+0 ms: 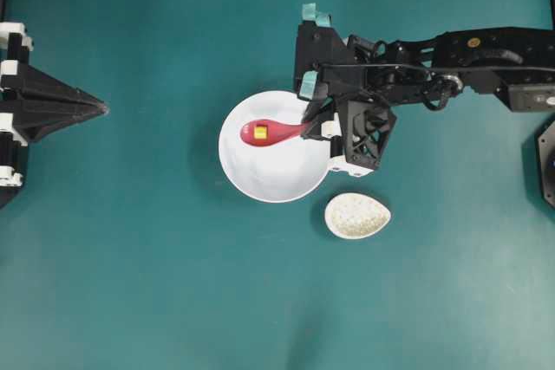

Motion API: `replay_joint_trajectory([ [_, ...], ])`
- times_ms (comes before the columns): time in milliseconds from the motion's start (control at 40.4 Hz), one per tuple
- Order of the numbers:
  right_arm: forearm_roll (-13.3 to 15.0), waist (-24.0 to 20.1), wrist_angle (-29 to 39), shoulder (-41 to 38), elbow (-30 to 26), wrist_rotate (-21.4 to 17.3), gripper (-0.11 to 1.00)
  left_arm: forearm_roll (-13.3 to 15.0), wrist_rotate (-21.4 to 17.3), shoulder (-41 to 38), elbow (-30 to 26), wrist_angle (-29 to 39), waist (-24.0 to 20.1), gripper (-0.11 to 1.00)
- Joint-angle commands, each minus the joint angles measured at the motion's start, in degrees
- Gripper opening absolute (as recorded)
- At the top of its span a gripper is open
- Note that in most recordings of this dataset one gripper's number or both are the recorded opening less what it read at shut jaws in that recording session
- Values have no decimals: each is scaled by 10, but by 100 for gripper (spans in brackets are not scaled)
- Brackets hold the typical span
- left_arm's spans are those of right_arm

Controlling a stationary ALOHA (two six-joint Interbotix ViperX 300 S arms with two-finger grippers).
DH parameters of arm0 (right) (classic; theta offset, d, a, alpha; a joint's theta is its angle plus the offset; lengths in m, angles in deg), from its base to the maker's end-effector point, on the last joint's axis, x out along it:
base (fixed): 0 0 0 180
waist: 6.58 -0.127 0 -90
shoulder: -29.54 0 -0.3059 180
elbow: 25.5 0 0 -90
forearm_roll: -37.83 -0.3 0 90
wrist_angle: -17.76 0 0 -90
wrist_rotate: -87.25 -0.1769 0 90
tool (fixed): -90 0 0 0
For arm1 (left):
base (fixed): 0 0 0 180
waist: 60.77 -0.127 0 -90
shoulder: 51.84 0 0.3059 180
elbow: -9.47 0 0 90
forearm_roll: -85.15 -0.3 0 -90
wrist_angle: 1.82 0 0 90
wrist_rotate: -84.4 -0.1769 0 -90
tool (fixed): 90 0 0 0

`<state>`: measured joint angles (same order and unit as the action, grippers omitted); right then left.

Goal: Scoop the yellow hexagonal prism block from the bowl with a spoon using the right arm.
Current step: 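Tilt and raise the spoon holding the yellow block above the bowl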

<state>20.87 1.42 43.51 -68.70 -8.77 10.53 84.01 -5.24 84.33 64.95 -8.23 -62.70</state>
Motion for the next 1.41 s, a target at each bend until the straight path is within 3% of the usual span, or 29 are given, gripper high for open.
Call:
replay_joint_trajectory([
  [0, 2, 3, 3, 18, -16, -1, 25, -1, 1, -2, -17, -3, -1, 0],
  [1385, 25, 4, 47, 53, -50, -3, 25, -2, 1, -2, -17, -2, -1, 0],
])
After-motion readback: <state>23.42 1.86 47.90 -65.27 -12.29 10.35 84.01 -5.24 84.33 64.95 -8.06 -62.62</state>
